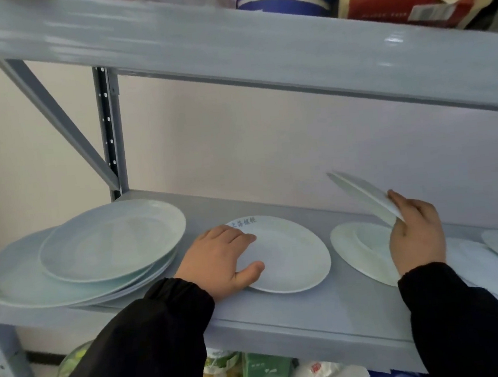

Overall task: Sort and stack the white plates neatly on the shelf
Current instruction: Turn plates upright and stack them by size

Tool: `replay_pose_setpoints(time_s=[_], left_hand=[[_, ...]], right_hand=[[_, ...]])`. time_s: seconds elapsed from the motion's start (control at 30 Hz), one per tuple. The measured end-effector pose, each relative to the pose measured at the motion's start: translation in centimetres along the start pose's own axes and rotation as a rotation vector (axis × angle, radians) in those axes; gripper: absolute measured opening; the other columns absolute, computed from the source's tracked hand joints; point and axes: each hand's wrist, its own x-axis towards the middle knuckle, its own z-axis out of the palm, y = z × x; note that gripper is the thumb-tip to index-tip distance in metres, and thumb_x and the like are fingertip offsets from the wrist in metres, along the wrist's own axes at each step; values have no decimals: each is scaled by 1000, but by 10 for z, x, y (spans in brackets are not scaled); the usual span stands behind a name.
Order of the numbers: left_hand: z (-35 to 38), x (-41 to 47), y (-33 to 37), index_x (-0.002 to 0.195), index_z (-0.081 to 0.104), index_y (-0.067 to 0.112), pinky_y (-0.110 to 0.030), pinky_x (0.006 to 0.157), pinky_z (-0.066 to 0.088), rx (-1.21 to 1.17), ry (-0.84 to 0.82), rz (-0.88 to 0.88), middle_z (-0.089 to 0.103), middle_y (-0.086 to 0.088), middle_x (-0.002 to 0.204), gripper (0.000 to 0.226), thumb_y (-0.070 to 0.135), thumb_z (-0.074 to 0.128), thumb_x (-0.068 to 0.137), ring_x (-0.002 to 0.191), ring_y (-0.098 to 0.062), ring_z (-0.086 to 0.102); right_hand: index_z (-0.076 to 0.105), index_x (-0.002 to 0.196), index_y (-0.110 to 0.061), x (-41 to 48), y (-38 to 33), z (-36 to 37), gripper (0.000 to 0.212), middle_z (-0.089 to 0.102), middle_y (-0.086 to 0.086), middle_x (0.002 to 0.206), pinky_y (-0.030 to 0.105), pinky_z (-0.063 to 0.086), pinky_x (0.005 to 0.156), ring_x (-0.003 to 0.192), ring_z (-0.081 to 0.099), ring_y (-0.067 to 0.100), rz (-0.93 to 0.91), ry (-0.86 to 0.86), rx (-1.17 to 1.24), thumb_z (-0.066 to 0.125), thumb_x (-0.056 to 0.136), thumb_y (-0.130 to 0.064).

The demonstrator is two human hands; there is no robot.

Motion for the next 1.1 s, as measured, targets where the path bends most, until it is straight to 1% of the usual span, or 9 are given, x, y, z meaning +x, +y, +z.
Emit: replay_pose_setpoints(time_s=[0.1, 0.23, 0.3, 0.43, 0.53, 0.8, 0.87, 0.93, 1.1], left_hand=[[0, 0, 0, 127, 63, 21, -37, 95, 44, -6, 8, -5, 67, 1, 118, 64, 64, 36, 88, 114, -22, 57], [0, 1, 0, 123, 65, 20, -38, 91, 46, -11, 39, 6, 68, 2, 114, 61, 61, 37, 88, 110, -22, 59], [0, 1, -1, 119, 67, 20, -39, 89, 47, -17, 64, 16, 68, 3, 110, 57, 59, 39, 88, 107, -22, 59], [0, 0, -2, 111, 69, 20, -38, 83, 49, -18, 131, 15, 69, 4, 102, 48, 53, 44, 87, 101, -23, 61], [2, 1, -2, 109, 70, 21, -39, 80, 50, -22, 153, 0, 69, 4, 99, 44, 50, 46, 87, 98, -23, 60], [6, 3, -2, 107, 71, 19, -41, 77, 51, -54, 175, -39, 69, 4, 97, 43, 48, 45, 88, 96, -24, 59], [5, 3, -1, 106, 71, 19, -41, 78, 50, -63, 175, -57, 69, 5, 95, 44, 49, 44, 87, 95, -24, 59], [5, 2, 0, 105, 71, 19, -40, 78, 50, -72, 178, -70, 69, 5, 93, 45, 49, 44, 86, 94, -23, 59], [4, 2, 2, 108, 69, 24, -32, 81, 46, -95, 146, -133, 65, 11, 94, 47, 54, 42, 83, 100, -16, 55]], right_hand=[[58, 134, -21, 4, -25, -7, 42, 52, 2, 119, 7, 29, 96, 108, 48, 10, 11, 77, 143, 45, 97, -3], [59, 114, -39, 3, -51, 1, 23, 65, -15, 112, 32, 48, 98, 107, 62, 7, 432, 115, 688, 57, 95, -25], [61, 112, -44, -9, -53, 14, 31, 69, -13, 113, 41, 52, 96, 107, 65, 11, 602, 76, 884, 63, 90, -23], [64, 115, -30, -21, -44, 29, 34, 70, 0, 113, 43, 58, 81, 103, 67, 25, 830, -31, 1078, 56, 92, -7], [64, 120, -21, -21, -36, 35, 37, 70, 7, 113, 53, 55, 84, 103, 66, 31, 866, -149, 1078, 50, 91, -3], [68, 114, -12, -21, -35, 40, 45, 68, 18, 115, 40, 54, 76, 101, 66, 33, 715, -429, 984, 42, 77, -5], [71, 109, -19, -22, -35, 41, 47, 70, 11, 112, 48, 53, 91, 102, 66, 28, 630, -461, 842, 46, 69, -13], [65, 121, -27, -24, -31, 42, 51, 67, -4, 118, 48, 47, 102, 109, 63, 19, 616, -477, 686, 51, 73, -19], [60, 130, -28, -27, -34, 38, 45, 61, -13, 127, 39, 43, 107, 117, 56, 7, 565, -456, 577, 53, 87, -20]])
